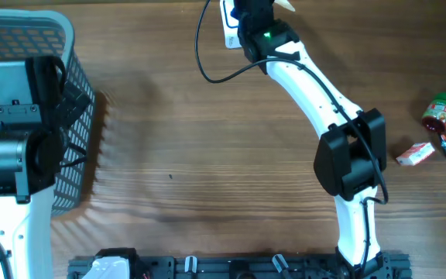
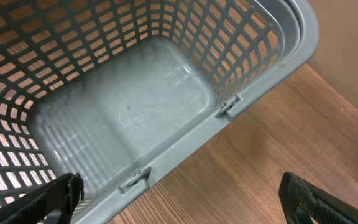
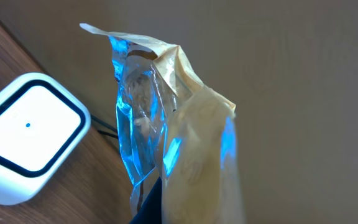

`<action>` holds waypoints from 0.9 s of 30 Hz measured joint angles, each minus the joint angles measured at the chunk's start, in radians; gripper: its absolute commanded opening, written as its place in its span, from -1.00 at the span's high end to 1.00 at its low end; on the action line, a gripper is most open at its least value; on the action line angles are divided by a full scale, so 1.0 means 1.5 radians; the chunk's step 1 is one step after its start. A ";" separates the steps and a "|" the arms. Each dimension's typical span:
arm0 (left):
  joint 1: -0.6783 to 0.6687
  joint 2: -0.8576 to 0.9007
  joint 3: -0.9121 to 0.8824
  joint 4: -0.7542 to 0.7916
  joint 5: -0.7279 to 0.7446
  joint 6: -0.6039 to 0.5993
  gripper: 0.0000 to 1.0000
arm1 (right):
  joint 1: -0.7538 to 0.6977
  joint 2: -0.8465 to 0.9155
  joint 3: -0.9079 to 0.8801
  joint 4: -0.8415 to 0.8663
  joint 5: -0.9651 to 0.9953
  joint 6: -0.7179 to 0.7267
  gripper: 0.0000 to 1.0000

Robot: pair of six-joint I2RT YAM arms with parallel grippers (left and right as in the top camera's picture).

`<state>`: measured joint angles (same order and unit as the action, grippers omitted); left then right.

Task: Scan the item barcode

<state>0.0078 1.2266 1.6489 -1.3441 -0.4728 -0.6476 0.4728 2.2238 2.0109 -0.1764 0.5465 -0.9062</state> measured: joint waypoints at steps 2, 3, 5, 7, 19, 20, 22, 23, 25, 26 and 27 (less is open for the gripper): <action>0.000 0.000 0.000 0.000 0.000 0.000 -1.00 | 0.005 0.000 0.000 0.004 0.008 -0.001 0.91; 0.000 0.000 0.000 0.000 0.000 0.000 -1.00 | 0.009 0.000 -0.004 0.018 0.009 -0.003 0.90; 0.000 0.000 0.000 0.000 0.000 0.000 -1.00 | 0.015 0.001 -0.006 0.027 0.013 -0.003 0.90; 0.000 0.000 0.000 0.000 0.000 0.000 -1.00 | 0.022 0.010 -0.006 0.028 0.021 0.003 0.90; 0.000 0.000 0.000 0.000 0.000 0.000 -1.00 | 0.042 0.110 -0.013 0.012 0.062 0.021 0.91; 0.000 0.000 0.000 0.000 0.000 0.000 -1.00 | 0.050 0.110 -0.013 0.013 0.064 0.022 0.91; 0.000 0.000 0.000 0.000 0.000 0.000 -1.00 | 0.067 0.110 -0.014 0.024 0.068 0.011 0.91; 0.000 0.000 0.000 0.000 0.000 0.000 -1.00 | 0.075 0.110 -0.014 0.039 0.070 0.002 0.91; 0.000 0.000 0.000 0.000 0.000 0.000 -1.00 | 0.092 0.110 -0.014 0.062 0.071 -0.016 0.91; 0.000 0.000 0.000 0.000 0.000 0.000 -1.00 | 0.098 0.110 -0.014 0.062 0.073 -0.023 0.90; 0.000 0.000 0.000 0.000 0.000 0.000 -1.00 | 0.103 0.110 -0.014 0.062 0.073 -0.026 0.91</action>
<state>0.0082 1.2266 1.6489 -1.3441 -0.4728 -0.6476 0.6270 2.3882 1.9892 -0.0841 0.6563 -0.9459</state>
